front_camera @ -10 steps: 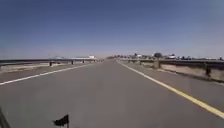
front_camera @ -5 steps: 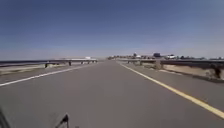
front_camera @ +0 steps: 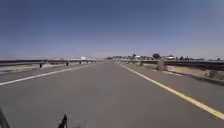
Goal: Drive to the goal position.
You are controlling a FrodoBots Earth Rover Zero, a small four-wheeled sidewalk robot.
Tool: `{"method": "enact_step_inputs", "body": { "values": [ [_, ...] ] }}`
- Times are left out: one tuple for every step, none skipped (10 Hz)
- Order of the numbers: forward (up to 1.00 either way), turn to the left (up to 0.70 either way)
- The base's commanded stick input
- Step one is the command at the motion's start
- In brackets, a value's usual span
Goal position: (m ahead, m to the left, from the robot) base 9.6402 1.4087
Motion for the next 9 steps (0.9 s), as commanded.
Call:
{"method": "enact_step_inputs", "body": {
  "values": [
    [1.0, 0.0],
    [1.0, 0.0],
    [1.0, 0.0],
    [1.0, 0.0],
    [1.0, 0.0],
    [1.0, 0.0],
    [1.0, 0.0],
    [1.0, 0.0],
    [1.0, 0.0]
  ]
}}
